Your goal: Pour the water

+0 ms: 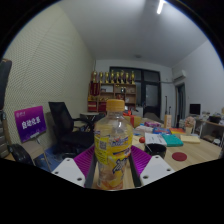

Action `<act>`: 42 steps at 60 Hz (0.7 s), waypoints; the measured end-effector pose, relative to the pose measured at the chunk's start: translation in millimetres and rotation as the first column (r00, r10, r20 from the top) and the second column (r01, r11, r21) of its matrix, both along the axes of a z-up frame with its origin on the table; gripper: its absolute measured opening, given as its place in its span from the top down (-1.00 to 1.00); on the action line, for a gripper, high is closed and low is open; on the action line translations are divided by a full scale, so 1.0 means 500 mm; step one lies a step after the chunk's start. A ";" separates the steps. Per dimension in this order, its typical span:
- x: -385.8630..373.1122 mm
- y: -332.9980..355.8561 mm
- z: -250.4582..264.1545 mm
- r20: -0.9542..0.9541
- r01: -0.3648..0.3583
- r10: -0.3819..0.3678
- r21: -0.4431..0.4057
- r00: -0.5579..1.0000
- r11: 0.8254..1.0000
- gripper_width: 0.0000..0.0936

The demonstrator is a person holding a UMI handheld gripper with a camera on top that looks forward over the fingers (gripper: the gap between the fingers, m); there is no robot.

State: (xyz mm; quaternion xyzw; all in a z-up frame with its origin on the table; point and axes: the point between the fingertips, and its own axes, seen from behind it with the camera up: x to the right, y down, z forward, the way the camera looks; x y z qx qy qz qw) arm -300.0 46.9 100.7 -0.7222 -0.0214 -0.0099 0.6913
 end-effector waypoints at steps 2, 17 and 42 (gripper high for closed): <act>0.000 0.001 0.000 0.013 -0.004 0.004 0.007 1.000 1.000 -0.18; -0.020 0.013 0.002 0.102 -0.076 0.076 0.003 0.992 0.997 0.11; 0.012 0.076 0.088 -0.958 -0.334 0.150 0.062 0.243 0.941 0.15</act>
